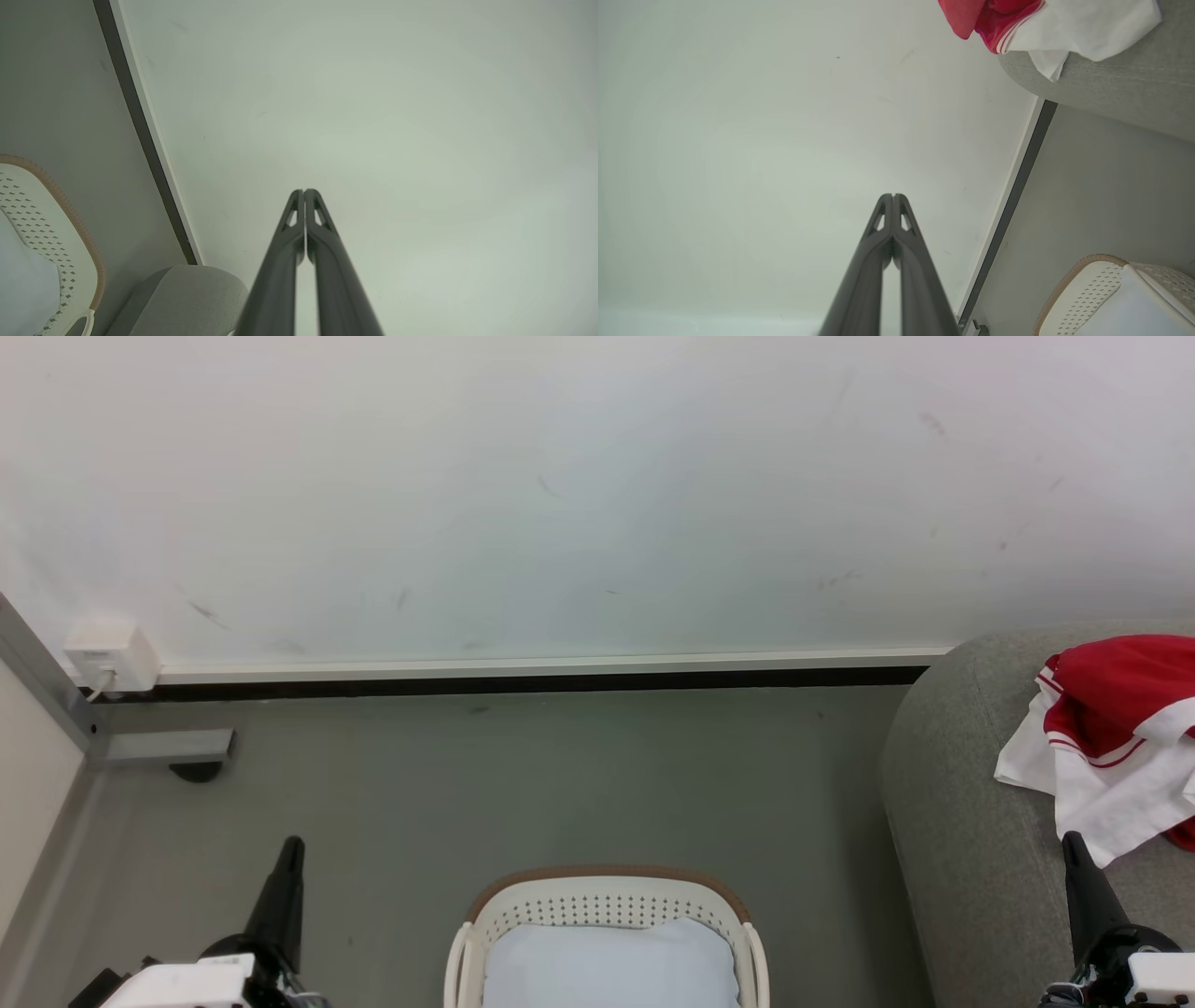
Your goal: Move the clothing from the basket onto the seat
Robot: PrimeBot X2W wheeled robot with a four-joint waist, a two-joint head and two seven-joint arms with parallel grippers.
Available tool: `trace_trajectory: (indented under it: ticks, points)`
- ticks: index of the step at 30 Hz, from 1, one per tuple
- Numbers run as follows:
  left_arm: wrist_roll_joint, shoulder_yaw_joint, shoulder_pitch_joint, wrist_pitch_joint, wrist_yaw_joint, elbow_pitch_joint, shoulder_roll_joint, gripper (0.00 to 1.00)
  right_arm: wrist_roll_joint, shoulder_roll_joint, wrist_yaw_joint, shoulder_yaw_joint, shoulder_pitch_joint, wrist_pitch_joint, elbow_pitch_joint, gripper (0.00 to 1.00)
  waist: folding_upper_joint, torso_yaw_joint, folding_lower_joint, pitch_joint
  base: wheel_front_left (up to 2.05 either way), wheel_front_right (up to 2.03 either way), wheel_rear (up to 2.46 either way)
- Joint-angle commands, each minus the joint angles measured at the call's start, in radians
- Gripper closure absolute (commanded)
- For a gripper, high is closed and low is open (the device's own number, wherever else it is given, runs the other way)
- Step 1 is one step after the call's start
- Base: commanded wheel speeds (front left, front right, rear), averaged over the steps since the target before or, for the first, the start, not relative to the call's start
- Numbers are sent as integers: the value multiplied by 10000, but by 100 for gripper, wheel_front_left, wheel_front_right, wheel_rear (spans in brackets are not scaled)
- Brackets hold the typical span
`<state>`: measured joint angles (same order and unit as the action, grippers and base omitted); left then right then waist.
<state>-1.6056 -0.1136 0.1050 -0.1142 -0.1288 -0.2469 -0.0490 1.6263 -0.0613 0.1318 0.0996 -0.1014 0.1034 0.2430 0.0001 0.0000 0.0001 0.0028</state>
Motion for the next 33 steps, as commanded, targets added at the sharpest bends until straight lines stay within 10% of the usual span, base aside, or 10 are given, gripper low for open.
trace_trajectory:
  ticks: [1, 33]
  points:
    - [-131, -19, 86, -37, -36, 27, -19, 100, -36, 3, -21, 32, -120, 16, 26, 100, -1, 0, -1, 0, 0, 0, 0]
    - [-133, -18, 86, -36, -36, 28, -19, 100, -79, 42, -21, 85, -128, 72, 29, 100, -1, 0, -1, 0, 0, 0, 0]
